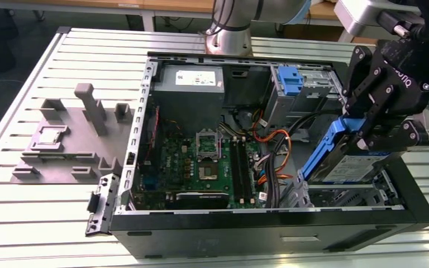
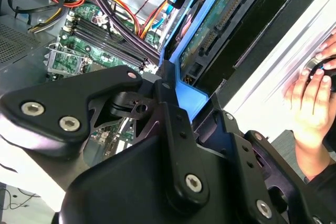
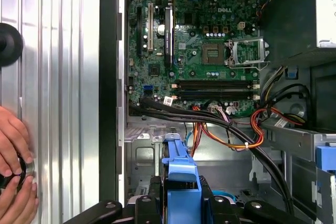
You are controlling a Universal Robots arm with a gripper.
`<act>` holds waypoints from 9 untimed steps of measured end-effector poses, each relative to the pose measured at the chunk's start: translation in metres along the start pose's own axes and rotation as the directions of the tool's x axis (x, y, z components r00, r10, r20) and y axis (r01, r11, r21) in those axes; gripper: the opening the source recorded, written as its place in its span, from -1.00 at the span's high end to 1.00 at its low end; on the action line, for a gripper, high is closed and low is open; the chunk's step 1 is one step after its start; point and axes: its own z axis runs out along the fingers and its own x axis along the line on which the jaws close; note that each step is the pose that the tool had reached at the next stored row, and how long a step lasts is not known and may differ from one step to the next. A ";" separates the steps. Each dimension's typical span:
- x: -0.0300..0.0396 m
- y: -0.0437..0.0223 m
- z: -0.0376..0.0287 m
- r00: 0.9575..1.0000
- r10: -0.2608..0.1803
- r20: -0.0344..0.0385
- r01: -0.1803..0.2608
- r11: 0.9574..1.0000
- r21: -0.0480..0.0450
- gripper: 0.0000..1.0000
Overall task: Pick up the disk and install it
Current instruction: 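Insert the disk into the insertion slot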
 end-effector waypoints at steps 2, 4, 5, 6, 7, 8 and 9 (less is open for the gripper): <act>0.0000 0.0000 0.0004 1.000 0.000 0.000 0.000 1.000 0.000 0.27; 0.0000 0.0000 0.0010 1.000 0.000 0.000 0.000 1.000 0.000 0.27; 0.0000 0.0000 0.0012 1.000 0.000 0.000 0.000 1.000 0.000 0.27; 0.0000 0.0000 0.0015 1.000 0.000 0.000 0.000 1.000 0.000 0.27; 0.0000 0.0000 0.0018 1.000 0.000 0.000 0.000 1.000 0.000 0.27; 0.0000 0.0000 0.0022 1.000 0.000 0.000 0.000 1.000 0.000 0.27; 0.0001 -0.0001 0.0025 1.000 0.000 0.000 0.000 1.000 0.000 0.27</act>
